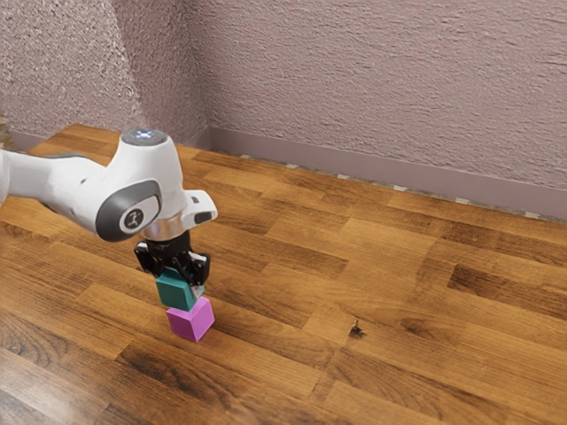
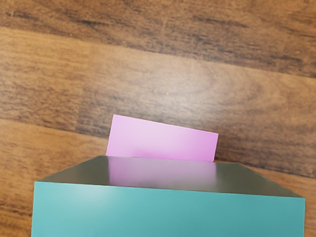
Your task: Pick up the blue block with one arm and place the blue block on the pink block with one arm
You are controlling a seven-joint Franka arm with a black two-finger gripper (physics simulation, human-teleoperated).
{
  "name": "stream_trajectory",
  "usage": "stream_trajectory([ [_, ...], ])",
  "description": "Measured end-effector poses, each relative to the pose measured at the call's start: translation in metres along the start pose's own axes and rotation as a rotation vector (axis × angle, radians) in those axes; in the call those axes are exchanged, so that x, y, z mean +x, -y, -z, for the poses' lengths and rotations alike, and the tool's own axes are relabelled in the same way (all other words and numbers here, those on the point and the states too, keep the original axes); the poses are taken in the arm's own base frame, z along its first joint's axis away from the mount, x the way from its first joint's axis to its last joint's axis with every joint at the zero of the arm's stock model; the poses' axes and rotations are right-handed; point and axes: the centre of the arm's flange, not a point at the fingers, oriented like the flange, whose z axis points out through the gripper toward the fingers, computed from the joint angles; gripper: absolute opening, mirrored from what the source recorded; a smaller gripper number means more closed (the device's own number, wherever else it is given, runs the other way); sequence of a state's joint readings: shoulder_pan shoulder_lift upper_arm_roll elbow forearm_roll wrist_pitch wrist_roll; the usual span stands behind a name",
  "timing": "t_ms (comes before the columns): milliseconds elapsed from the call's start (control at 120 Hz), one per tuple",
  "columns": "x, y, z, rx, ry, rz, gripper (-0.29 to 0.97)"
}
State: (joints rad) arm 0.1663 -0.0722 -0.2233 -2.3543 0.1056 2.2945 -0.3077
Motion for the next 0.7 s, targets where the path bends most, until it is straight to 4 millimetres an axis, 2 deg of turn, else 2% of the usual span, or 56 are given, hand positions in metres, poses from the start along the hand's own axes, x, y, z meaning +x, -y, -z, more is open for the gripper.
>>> stream_trajectory([
  [158,0.001,0.002,-0.004,-0.005,0.001,-0.007,0.38],
  [433,0.007,0.000,-0.003,-0.018,-0.004,-0.053,0.58],
  [492,0.035,0.000,0.043,-0.032,-0.066,-0.046,0.61],
  [550,0.062,0.007,0.101,-0.049,-0.117,-0.022,0.62],
  [600,0.074,0.016,0.141,-0.062,-0.135,0.001,0.64],
  [700,0.083,0.039,0.205,-0.100,-0.130,0.047,0.65],
])
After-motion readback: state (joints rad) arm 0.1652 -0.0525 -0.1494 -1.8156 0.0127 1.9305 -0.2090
